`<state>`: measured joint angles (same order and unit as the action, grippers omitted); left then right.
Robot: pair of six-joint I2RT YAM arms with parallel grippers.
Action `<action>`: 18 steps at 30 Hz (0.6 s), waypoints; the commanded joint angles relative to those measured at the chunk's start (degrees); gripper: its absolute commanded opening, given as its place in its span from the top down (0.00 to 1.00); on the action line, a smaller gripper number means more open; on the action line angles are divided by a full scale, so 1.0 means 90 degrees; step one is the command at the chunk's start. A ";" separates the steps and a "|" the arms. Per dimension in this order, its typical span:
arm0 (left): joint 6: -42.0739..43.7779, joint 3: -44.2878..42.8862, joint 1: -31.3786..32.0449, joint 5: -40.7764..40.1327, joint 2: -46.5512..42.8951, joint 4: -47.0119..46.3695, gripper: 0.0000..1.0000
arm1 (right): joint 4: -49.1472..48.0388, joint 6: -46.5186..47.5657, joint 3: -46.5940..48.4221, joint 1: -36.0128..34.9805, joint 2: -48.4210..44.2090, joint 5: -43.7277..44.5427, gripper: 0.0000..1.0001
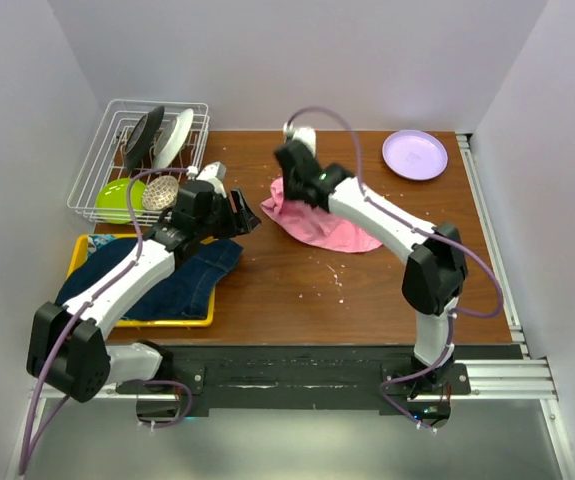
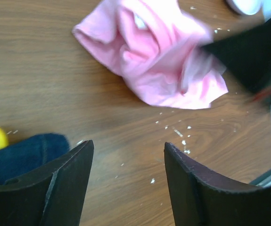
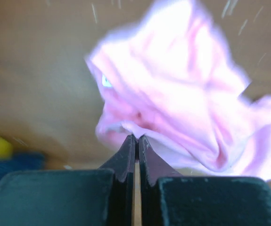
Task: Fold and stack the mixed laundry pile
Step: Flatten out the T-shirt at the center of the board.
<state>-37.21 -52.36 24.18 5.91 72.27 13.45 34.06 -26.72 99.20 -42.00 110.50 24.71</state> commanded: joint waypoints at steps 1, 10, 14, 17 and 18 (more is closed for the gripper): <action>-0.0308 -0.0197 0.0291 0.0505 0.0543 -0.0996 0.36 | 0.0414 0.0400 0.1720 0.0690 -0.0032 0.0273 1.00; -0.0787 -0.0695 0.0926 0.0466 0.1891 -0.2060 0.41 | 0.0698 0.0674 0.3333 0.1160 0.0359 0.0008 1.00; -0.0807 -0.1135 0.1296 0.0554 0.2583 -0.2207 0.41 | 0.0610 0.0713 0.3441 0.1209 0.0301 -0.0021 1.00; -0.0826 -0.1408 0.1666 0.0496 0.2916 -0.2364 0.41 | 0.0532 0.0801 0.3480 0.1229 0.0301 0.0028 1.00; -0.0855 -0.1486 0.1765 0.0437 0.3014 -0.2441 0.41 | 0.0551 0.0811 0.3509 0.1229 0.0310 0.0038 1.00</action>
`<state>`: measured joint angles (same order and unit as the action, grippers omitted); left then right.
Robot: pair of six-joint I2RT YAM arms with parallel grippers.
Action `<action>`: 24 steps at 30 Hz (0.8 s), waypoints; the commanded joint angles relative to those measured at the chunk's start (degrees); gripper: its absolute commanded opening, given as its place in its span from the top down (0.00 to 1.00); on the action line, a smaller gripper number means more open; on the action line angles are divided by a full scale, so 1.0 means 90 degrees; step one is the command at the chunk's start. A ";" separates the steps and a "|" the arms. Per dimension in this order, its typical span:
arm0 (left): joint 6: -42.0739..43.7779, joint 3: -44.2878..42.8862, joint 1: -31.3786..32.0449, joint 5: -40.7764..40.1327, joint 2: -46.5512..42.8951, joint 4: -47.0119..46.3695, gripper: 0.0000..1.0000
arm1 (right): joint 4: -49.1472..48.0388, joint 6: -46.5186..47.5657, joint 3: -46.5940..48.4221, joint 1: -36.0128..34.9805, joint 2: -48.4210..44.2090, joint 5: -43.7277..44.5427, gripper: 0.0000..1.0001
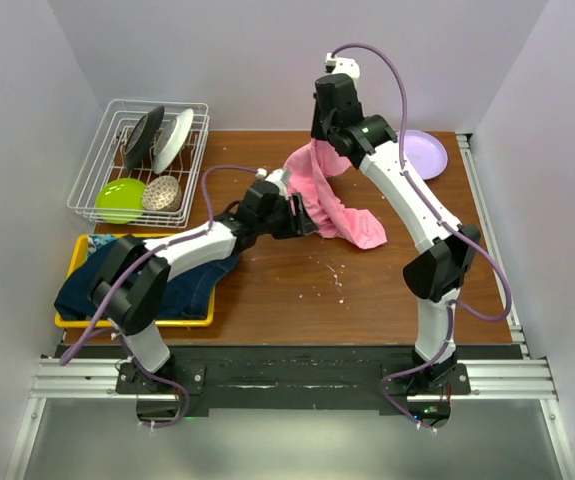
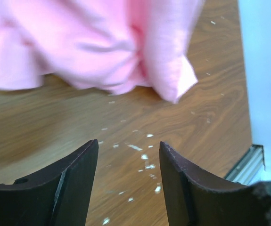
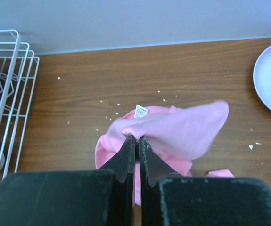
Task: Fold and stack the mixed laundry pile
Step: Flatten out the T-shirt at the center of the board.
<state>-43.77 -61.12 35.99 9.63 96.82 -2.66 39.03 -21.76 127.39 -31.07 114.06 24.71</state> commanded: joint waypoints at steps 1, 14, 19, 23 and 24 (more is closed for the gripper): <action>-0.0166 -0.0668 0.0542 -0.0063 0.0404 -0.0652 0.41 | 0.0000 0.0269 0.0434 0.0024 -0.0056 0.0038 1.00; -0.1005 -0.1587 0.1548 -0.1450 0.1995 -0.0964 0.42 | -0.0049 0.0181 0.0279 0.0044 -0.0261 -0.0109 1.00; -0.1055 -0.1919 0.1762 -0.1791 0.2513 -0.1179 0.41 | -0.0108 0.0162 0.0084 0.0054 -0.0378 -0.0089 1.00; -0.1211 -0.2085 0.1851 -0.2075 0.2768 -0.1336 0.43 | -0.0137 0.0123 0.0025 0.0054 -0.0418 -0.0119 1.00; -0.1240 -0.2124 0.1880 -0.2153 0.2816 -0.1316 0.45 | -0.0127 0.0113 0.0025 0.0063 -0.0427 -0.0128 1.00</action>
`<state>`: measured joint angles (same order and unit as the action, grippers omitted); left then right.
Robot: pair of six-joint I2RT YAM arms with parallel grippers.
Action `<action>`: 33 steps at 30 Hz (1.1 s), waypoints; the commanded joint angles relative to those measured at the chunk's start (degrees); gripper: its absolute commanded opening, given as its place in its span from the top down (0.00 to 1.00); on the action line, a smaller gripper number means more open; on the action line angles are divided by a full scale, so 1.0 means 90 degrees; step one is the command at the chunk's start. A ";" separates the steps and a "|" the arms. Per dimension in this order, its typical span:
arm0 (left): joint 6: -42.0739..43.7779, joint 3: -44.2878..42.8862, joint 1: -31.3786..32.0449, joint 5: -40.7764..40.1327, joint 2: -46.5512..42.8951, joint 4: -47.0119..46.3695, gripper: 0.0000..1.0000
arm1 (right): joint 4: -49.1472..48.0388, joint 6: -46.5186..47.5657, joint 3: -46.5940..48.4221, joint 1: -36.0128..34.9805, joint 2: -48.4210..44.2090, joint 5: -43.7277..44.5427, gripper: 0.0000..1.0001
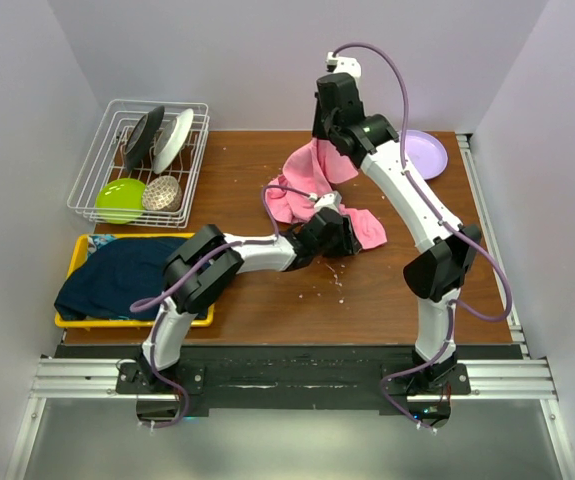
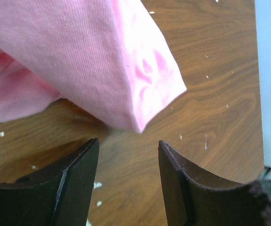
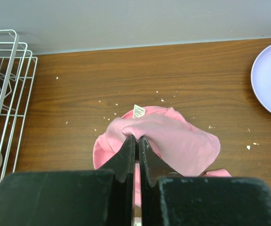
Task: Fold and stack the mixed laundry pile
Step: Flatten out the T-shirt at the center of the board.
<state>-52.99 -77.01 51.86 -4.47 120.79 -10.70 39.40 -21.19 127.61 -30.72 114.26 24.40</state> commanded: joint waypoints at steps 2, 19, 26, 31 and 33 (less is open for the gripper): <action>-0.0284 -0.0456 0.0127 -0.0714 0.0279 -0.0461 0.46 | -0.0178 0.0050 0.0001 0.0025 -0.0459 -0.0085 1.00; -0.0187 -0.0956 0.0283 -0.1163 0.0350 -0.0257 1.00 | -0.0188 0.0206 0.0127 0.0102 -0.0449 0.0257 1.00; 0.0467 0.0702 0.0273 -0.2227 -0.1807 0.0241 1.00 | -0.0344 0.0187 0.0517 0.0551 -0.0284 0.0228 1.00; 0.1765 0.1213 0.0254 -0.2287 -0.3858 0.0863 1.00 | -0.1290 0.0498 0.0275 0.0659 -0.0410 0.0403 1.00; 0.2281 0.1126 0.0234 -0.2316 -0.4588 0.1178 1.00 | -0.1806 0.0683 -0.0018 0.0689 -0.0527 0.0579 1.00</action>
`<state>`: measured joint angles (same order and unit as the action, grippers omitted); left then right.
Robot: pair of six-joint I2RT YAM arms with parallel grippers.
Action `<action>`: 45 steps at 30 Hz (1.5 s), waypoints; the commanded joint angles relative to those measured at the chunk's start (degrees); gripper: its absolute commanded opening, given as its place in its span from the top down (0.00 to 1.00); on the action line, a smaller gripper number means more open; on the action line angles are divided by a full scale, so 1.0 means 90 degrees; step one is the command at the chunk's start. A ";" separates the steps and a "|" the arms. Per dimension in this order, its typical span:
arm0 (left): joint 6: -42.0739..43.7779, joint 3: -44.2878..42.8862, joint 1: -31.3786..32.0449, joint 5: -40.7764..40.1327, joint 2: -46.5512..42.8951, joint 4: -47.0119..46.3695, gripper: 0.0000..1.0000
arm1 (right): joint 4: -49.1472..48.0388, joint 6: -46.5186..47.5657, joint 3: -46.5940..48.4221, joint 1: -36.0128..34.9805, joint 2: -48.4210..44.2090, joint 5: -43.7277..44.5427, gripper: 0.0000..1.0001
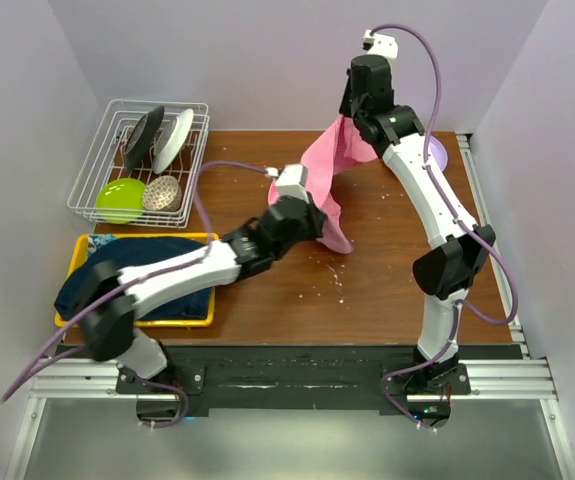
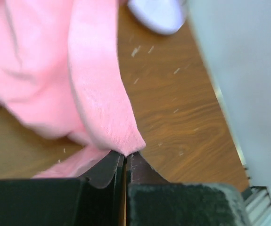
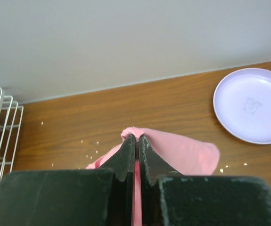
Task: Fold and stack the mixed laundry pile
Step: Flatten out the T-shirt at the center of the board.
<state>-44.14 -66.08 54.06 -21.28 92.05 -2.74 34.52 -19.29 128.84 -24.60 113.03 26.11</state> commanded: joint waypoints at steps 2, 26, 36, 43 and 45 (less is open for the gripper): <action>0.1554 -0.0147 -0.0040 -0.0410 -0.1837 0.0841 1.00 | -0.1608 0.0570 -0.0330 0.0038 -0.0576 0.0673 1.00; 0.3840 -0.2012 -0.0459 -0.1181 -0.3783 0.2102 1.00 | -0.4871 0.0551 -0.0840 0.0214 -0.1183 0.1474 1.00; 0.2864 -0.3349 -0.3358 0.0508 -0.1277 0.1487 1.00 | -0.4606 0.1195 0.0313 0.0418 -0.0285 0.1825 1.00; 0.3010 -0.6663 -0.3634 0.1181 0.0844 0.1338 1.00 | -0.4451 0.0981 0.1270 0.0984 0.0058 0.1661 1.00; 0.3136 -0.7448 -0.3653 0.1251 0.1312 0.1563 1.00 | -0.4383 0.0971 0.1446 0.1014 -0.0020 0.1650 1.00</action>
<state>-16.93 -116.99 21.98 -13.67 100.62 13.98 -2.42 -10.09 135.06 -17.85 116.33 39.48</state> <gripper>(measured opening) 0.029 0.017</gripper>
